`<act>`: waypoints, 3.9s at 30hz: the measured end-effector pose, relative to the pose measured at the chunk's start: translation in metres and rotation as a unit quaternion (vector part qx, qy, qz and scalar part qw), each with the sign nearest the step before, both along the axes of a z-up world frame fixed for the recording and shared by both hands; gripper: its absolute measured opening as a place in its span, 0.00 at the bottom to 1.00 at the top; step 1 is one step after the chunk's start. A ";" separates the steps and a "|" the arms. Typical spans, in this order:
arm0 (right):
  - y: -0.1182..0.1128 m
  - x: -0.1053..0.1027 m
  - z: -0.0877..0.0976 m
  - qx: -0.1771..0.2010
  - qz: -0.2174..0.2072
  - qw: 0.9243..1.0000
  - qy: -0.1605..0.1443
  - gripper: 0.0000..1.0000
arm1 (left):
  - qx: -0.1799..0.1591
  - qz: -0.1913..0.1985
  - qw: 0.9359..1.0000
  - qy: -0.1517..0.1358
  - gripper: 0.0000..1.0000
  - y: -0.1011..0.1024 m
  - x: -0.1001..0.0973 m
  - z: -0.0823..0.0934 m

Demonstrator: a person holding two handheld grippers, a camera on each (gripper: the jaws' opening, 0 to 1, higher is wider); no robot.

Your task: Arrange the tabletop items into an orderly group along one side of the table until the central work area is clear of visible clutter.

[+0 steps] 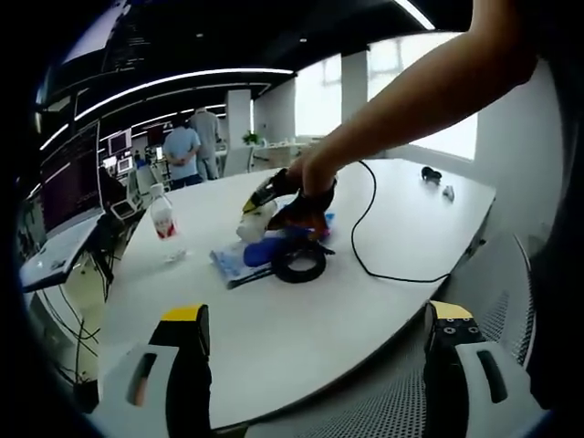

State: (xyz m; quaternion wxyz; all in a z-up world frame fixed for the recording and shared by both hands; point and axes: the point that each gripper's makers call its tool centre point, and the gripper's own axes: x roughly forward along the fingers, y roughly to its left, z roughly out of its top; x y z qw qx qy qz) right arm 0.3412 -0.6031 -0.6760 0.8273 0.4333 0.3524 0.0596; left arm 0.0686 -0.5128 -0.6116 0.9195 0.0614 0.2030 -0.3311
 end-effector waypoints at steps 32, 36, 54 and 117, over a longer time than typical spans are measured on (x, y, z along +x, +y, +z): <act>0.006 0.015 0.010 -0.215 0.185 0.953 -0.108 0.32 | -0.008 0.000 1.000 0.003 0.99 -0.001 -0.001 0.002; 0.005 0.017 0.010 -0.240 0.202 0.942 -0.122 0.32 | -0.008 0.000 1.000 0.003 0.99 -0.001 -0.001 0.002; 0.027 0.041 0.030 -0.321 0.288 0.882 -0.192 0.33 | -0.004 0.000 1.000 0.003 0.99 0.001 0.000 0.001; 0.118 0.105 0.015 -0.352 0.358 0.812 -0.299 0.32 | 0.036 0.010 0.999 0.037 0.97 0.002 0.000 -0.014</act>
